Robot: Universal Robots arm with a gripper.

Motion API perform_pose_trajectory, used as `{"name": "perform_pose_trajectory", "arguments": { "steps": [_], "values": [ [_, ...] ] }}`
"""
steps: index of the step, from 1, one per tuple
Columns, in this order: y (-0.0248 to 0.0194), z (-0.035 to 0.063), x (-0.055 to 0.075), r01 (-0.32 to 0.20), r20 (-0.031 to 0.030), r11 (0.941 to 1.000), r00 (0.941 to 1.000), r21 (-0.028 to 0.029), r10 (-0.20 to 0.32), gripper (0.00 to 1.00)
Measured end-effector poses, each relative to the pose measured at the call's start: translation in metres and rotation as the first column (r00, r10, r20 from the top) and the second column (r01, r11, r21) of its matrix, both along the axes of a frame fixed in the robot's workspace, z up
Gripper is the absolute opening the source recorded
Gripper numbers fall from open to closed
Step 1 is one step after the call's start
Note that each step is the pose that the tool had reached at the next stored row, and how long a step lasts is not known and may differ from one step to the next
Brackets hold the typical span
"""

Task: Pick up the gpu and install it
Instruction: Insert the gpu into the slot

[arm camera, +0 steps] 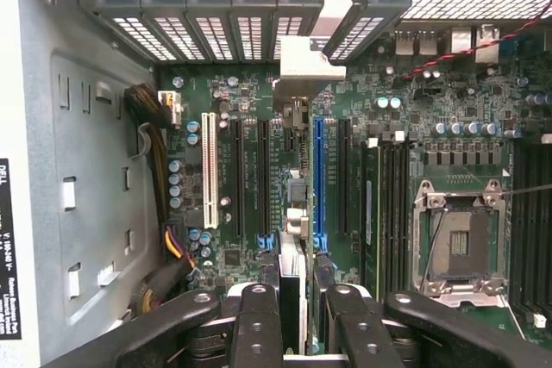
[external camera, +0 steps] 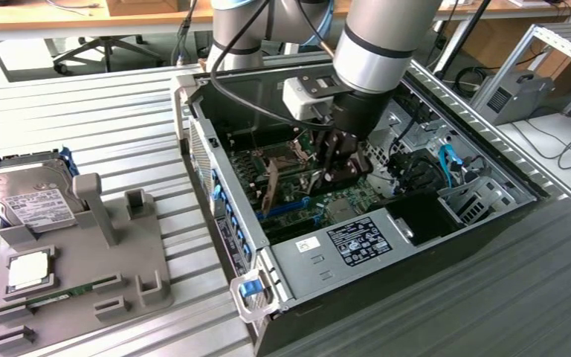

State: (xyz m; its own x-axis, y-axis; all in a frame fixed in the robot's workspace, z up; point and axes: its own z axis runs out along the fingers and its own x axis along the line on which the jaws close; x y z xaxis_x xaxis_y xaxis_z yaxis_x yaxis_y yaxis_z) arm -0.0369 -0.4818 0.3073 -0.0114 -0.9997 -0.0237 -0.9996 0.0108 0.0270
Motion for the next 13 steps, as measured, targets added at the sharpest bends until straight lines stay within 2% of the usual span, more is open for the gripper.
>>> {"name": "perform_pose_trajectory", "arguments": {
  "steps": [13],
  "values": [
    [0.0010, -0.0049, -0.0008, 0.000, 0.0000, 1.0000, 1.0000, 0.0000, 0.000, 0.26]
  ]
}}
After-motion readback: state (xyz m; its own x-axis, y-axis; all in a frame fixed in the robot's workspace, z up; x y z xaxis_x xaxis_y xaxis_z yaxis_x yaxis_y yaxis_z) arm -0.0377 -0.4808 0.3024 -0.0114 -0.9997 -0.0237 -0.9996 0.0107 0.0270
